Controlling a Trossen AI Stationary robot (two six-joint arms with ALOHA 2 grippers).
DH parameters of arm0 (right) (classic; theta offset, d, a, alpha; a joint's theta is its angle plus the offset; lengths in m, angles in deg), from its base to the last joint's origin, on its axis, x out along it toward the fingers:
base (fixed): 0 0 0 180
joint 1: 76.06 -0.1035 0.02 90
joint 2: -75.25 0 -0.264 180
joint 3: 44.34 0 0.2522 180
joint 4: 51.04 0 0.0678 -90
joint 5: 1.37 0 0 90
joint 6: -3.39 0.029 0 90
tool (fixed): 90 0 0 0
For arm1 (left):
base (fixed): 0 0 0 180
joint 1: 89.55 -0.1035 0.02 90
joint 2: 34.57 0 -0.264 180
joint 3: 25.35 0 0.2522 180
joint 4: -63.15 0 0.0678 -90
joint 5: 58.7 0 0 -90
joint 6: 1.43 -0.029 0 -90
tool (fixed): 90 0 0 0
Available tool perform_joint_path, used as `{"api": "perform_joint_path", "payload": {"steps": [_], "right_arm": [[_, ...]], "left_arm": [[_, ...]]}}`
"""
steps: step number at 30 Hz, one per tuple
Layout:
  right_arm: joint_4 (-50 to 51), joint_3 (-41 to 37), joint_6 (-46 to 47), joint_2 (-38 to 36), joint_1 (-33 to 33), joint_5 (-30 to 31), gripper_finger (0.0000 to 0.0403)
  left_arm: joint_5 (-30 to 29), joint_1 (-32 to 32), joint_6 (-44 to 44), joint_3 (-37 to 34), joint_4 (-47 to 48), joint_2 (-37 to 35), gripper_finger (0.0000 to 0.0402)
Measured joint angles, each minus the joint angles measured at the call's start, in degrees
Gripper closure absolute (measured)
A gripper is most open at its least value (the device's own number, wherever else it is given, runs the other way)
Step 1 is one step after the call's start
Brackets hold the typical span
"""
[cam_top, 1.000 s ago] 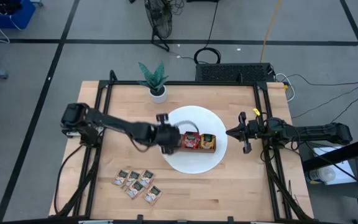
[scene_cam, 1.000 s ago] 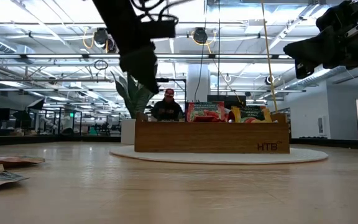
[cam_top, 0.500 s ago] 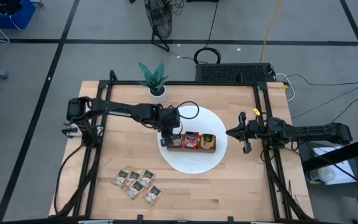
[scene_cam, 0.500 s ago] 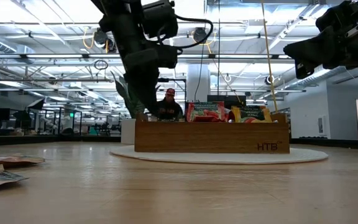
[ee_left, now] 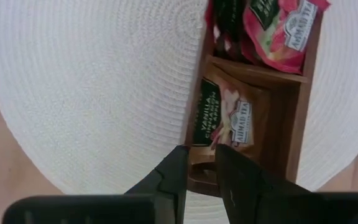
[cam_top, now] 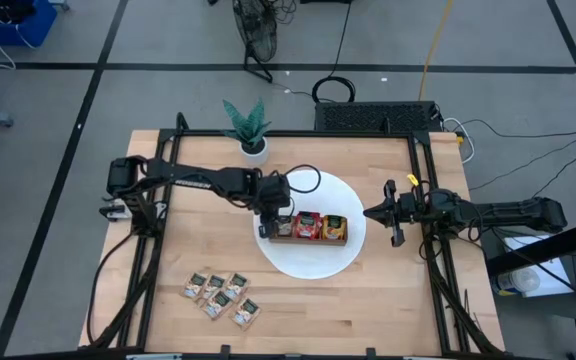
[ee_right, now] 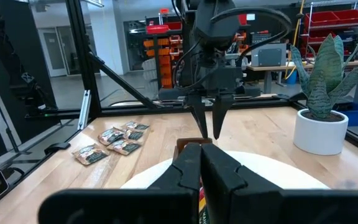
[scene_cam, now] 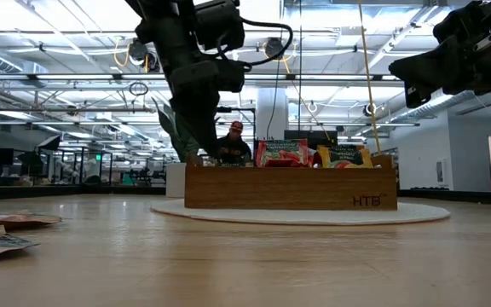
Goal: Pick & Place Tea
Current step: Put the brown tea bag into the left section of the wooden organizer
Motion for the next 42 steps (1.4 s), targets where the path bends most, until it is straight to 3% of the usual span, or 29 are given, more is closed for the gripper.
{"api": "perform_joint_path", "payload": {"steps": [17,35,38,42], "right_arm": [[-0.22,0.00,0.00,0.11,0.00,0.00,0.0399],[0.20,0.00,0.00,0.24,0.00,0.02,0.0399],[0.20,0.00,-0.02,0.24,0.00,0.02,0.0399],[0.20,0.00,-0.01,0.24,0.00,0.01,0.0398]], "left_arm": [[-1.37,-0.41,-0.64,0.02,-1.53,4.41,0.0313],[-1.43,-0.37,-2.84,-0.04,-0.86,4.00,0.0314],[-1.47,-0.28,-2.96,-0.04,-0.70,4.00,0.0331],[-1.67,-0.26,-3.04,-0.03,-0.67,3.94,0.0384]]}}
